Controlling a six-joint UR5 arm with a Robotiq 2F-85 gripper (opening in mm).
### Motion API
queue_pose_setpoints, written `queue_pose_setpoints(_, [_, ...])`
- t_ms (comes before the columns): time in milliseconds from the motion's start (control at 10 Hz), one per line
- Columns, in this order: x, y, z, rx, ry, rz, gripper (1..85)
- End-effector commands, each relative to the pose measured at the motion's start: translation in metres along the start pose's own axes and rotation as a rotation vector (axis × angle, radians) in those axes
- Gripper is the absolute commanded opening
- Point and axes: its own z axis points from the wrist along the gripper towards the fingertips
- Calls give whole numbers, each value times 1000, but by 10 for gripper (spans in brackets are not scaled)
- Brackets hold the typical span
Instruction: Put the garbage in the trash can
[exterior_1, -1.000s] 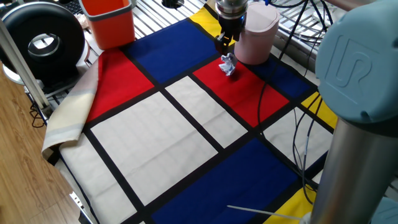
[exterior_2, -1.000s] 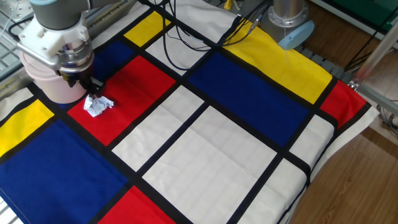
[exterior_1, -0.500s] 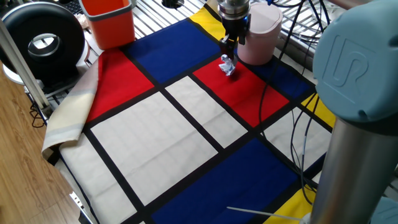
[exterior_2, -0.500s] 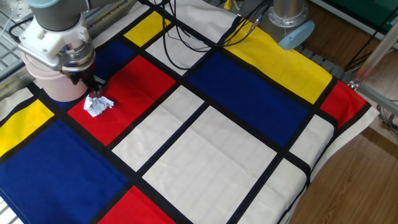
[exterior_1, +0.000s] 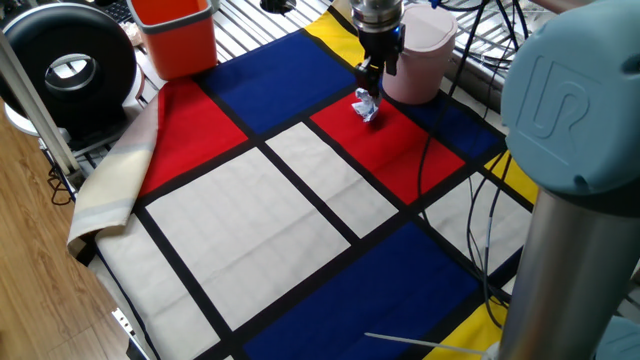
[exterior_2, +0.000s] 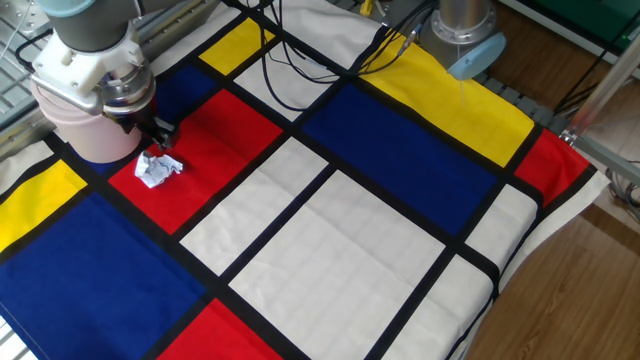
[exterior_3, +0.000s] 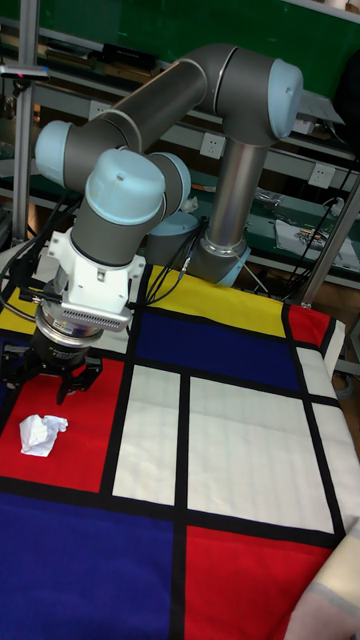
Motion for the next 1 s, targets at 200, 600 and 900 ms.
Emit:
queue_pose_setpoints(200, [-4,28,-2,-115,-13,66,610])
queue_pose_setpoints(600, [-5,28,-2,-113,-20,37,613])
queue_pose_setpoints(900, [-4,21,-2,-86,-17,1,677])
